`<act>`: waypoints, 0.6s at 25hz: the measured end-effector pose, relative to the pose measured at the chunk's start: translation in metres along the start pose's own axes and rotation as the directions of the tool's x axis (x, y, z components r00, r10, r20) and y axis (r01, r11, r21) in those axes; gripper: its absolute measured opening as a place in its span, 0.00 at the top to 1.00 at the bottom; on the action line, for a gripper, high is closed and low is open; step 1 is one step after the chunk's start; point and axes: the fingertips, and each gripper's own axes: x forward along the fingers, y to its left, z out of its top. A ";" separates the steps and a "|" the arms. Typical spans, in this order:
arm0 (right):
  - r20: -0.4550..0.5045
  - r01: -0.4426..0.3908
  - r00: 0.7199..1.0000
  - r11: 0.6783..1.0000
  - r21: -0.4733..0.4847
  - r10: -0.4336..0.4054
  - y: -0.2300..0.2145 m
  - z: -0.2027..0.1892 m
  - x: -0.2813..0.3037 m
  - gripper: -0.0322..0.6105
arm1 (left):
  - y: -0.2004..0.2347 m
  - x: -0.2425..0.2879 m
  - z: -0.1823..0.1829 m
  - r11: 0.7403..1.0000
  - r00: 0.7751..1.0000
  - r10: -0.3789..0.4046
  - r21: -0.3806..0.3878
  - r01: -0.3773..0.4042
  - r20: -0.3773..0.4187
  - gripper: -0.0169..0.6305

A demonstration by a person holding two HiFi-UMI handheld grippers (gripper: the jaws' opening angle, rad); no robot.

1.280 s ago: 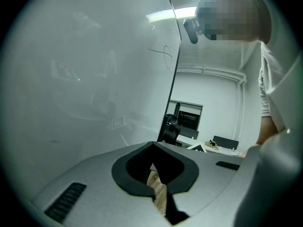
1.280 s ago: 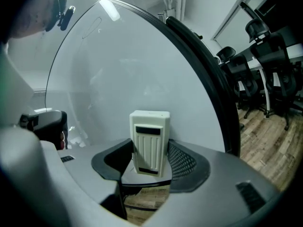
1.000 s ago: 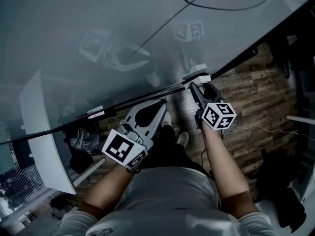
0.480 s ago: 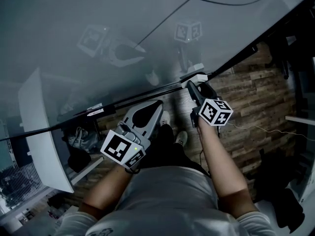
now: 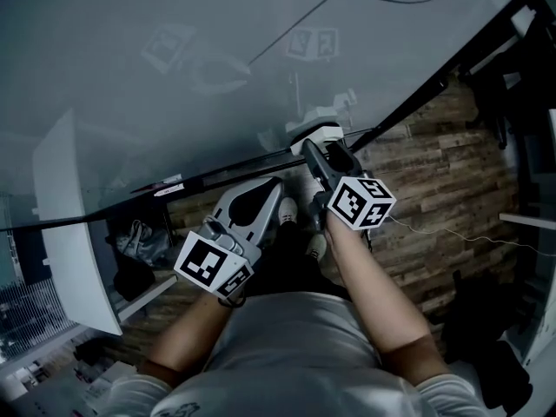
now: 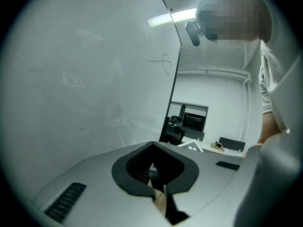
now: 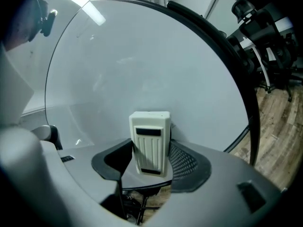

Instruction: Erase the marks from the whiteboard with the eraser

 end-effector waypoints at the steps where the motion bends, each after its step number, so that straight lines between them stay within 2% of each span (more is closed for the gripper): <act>1: 0.001 -0.014 1.000 1.000 -0.001 0.014 0.007 0.000 0.001 0.58 | 0.000 -0.003 0.000 1.000 1.000 0.006 0.000 -0.006 0.003 0.96; 7: 0.007 -0.106 0.994 0.993 -0.043 0.107 0.054 0.004 0.007 0.58 | 0.004 -0.013 0.004 0.999 0.999 0.037 0.002 -0.037 0.018 0.96; 12: 0.007 -0.135 0.991 0.986 -0.099 0.136 0.050 0.004 0.006 0.58 | 0.001 -0.014 0.000 0.999 0.998 0.053 -0.009 -0.053 0.018 0.96; 15: -0.003 -0.124 0.992 0.988 -0.096 0.125 0.039 -0.003 0.010 0.57 | 0.006 -0.013 -0.002 0.998 0.998 0.063 -0.014 -0.063 0.013 0.96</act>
